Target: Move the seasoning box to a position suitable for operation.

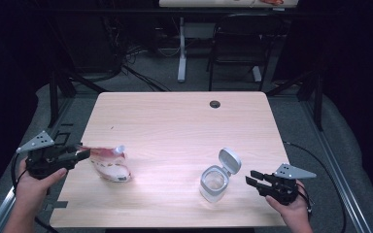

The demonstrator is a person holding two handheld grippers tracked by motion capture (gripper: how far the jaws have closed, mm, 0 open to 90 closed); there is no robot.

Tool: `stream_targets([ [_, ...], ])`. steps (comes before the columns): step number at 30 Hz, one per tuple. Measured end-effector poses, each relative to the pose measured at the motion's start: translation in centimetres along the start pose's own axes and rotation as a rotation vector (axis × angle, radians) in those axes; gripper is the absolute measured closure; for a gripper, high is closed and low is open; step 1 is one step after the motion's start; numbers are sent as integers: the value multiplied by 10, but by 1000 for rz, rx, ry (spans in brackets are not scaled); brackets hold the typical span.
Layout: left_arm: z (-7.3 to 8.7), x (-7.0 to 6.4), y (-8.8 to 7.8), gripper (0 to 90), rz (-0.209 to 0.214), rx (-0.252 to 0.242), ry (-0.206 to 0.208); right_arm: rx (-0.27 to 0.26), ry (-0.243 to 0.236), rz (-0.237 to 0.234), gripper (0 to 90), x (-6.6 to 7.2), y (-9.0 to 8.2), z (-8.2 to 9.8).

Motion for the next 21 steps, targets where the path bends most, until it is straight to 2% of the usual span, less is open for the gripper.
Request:
stream_targets([
  [3, 2, -3, -2, 642, 4, 0, -12, -1, 6, 2, 650, 0, 0, 0],
  [10, 6, -10, -5, 699, 18, -1, 19, -1, 8, 2, 647, 0, 0, 1],
  [15, 9, -18, -8, 757, 43, 16, 34, 11, 13, 4, 644, -1, 2, 3],
  [21, 9, -26, -7, 812, 49, 39, 71, 11, 16, 4, 644, -2, 2, 3],
])
Point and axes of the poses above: each handheld gripper's, and its own axes: y roughly forward along the jaws, z roughly out of its underside, x roughly to its left, the point moved 6 cm from there along y, roughly forward along the jaws, and after that the axes turned 14 degrees about z, right-handed, at the moved point
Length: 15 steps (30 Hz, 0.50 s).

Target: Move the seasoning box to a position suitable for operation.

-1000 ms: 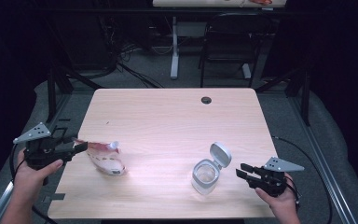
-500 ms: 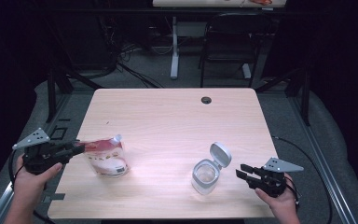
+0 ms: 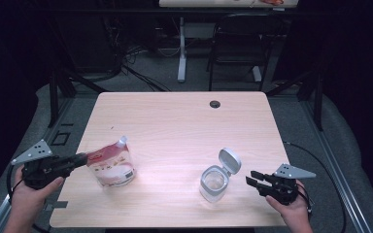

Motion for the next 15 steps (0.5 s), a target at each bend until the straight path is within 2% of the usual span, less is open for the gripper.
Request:
stream_targets([
  [3, -1, -6, 3, 809, 28, -2, 14, 8, -6, 0, 644, -1, 1, 1],
  [5, -1, -9, 7, 763, 38, 3, 21, 10, -2, -1, 644, -1, 1, 2],
  [8, -2, -10, 14, 728, 38, 19, 38, 10, 3, -2, 644, -1, 1, 2],
  [15, -5, -9, 26, 702, 52, 18, 38, 17, 1, 0, 644, -2, 1, 3],
])
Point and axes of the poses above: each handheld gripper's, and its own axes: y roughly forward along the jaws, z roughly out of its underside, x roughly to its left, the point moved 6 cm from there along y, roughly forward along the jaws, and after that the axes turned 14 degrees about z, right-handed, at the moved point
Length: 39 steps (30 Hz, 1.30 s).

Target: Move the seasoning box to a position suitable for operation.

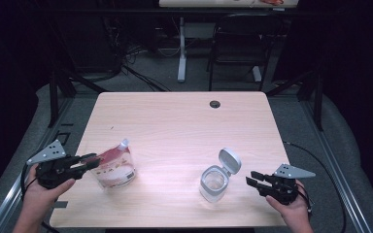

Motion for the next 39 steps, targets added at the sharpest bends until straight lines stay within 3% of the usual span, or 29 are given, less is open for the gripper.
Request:
stream_targets([
  [7, -2, 2, 11, 695, 5, 10, 7, 3, 2, -5, 643, 0, 1, 1],
  [14, -3, -1, 12, 793, -5, 38, 59, 9, 5, -7, 640, 0, 2, 1],
  [20, -3, -3, 13, 875, -15, 44, 75, 9, 11, -10, 640, 0, 2, 2],
  [39, -7, -6, 15, 897, -10, 45, 78, 11, 7, -2, 640, -2, 1, 2],
])
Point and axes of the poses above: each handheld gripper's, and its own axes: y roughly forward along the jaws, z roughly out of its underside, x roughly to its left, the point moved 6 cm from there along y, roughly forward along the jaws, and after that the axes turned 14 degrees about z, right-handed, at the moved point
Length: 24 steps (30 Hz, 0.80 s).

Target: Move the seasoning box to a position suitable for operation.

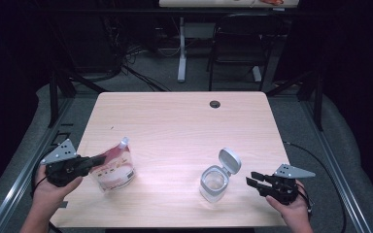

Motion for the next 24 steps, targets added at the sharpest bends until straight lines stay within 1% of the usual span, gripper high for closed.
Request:
stream_targets([
  [5, -4, -3, 3, 898, 10, 9, 10, -3, 6, 0, 640, 0, 0, 0],
  [10, -12, -8, 10, 898, 28, 0, 27, -1, -5, 0, 641, 0, 0, 0],
  [12, -16, -11, 14, 898, 38, -3, 36, -3, -7, 2, 640, 0, 0, 0],
  [14, -19, -14, 18, 898, 49, 1, 47, -11, 1, -1, 641, 1, 0, -1],
  [17, -25, -17, 27, 898, 65, -7, 58, -12, -5, 2, 641, 1, -2, -1],
  [24, -37, -26, 50, 898, 105, -6, 81, -15, -4, 5, 642, -1, -3, -1],
])
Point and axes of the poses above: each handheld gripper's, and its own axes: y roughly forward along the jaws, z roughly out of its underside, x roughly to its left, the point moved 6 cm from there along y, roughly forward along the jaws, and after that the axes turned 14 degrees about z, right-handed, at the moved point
